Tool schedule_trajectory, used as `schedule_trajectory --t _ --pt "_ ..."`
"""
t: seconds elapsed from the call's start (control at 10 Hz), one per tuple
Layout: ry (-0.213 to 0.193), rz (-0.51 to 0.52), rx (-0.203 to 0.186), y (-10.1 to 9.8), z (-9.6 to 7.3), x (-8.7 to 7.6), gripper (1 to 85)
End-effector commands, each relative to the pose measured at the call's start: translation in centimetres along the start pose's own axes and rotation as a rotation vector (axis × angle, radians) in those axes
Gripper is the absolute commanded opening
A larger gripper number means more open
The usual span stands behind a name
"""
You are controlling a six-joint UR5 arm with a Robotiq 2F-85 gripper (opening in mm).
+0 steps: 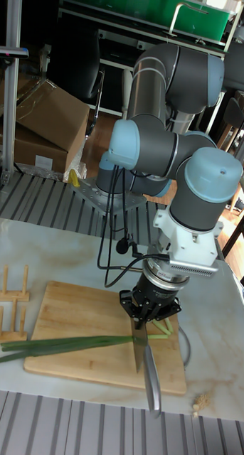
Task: Chop the green garlic
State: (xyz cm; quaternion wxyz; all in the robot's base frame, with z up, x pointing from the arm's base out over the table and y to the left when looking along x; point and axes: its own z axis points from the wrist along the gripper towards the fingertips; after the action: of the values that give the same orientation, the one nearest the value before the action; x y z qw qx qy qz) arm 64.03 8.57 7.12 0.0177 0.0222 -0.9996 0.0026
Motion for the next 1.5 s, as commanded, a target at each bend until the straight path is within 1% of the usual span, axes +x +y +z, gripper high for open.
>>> schedule_trajectory --t 0.0,0.4,0.6,0.7,0.8,0.9,1.0,1.2,1.4 --pt "-0.002 0.011 -0.019 0.9 -0.2 -0.1 1.3" --pt "-0.003 0.002 -0.011 0.3 -0.4 -0.2 1.3" --pt "0.0 -0.009 -0.015 -0.1 -1.0 -0.1 1.3" --pt "0.007 -0.01 -0.01 -0.2 -1.5 0.2 1.3" --pt "0.011 -0.01 -0.017 0.2 -2.1 0.6 1.3" --pt "0.015 -0.009 -0.032 0.9 -2.3 0.8 1.3" --pt "0.014 -0.01 -0.04 1.5 -2.5 1.0 1.3" --pt "0.017 -0.009 -0.055 3.1 -2.4 1.5 1.3" --pt "0.019 -0.019 -0.068 3.6 -2.0 1.5 1.3"
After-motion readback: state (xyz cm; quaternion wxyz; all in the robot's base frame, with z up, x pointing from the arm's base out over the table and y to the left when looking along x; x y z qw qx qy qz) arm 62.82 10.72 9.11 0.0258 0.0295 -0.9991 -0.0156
